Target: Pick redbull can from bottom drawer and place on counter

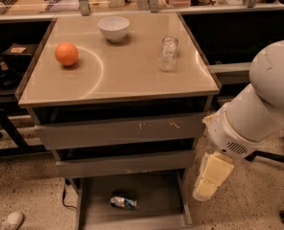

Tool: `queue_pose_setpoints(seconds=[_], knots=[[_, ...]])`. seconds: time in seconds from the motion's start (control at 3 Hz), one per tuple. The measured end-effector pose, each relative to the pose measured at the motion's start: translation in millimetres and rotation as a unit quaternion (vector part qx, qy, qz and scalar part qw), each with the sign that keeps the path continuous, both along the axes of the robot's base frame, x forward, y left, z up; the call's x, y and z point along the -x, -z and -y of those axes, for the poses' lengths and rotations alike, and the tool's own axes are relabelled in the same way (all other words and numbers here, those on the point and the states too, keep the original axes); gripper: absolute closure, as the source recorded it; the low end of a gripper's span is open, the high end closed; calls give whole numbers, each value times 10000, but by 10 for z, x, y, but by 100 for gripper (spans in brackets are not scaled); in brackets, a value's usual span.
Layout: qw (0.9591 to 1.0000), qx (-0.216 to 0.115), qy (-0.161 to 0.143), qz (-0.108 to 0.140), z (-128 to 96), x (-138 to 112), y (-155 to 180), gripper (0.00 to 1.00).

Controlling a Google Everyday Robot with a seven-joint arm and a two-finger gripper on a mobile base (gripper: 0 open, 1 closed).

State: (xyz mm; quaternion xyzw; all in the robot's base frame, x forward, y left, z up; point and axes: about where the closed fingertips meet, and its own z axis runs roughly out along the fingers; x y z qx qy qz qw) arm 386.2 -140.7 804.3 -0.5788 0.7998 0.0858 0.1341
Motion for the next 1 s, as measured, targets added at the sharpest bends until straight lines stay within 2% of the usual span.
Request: queue_pose_setpoints(seconds=[0.33, 0.67, 1.0], knots=[[9988, -355, 98, -324, -307, 162, 394, 0], [9938, -627, 186, -898, -735, 465, 1150, 0], [9868, -698, 237, -1444, -1030, 744, 1814, 0]])
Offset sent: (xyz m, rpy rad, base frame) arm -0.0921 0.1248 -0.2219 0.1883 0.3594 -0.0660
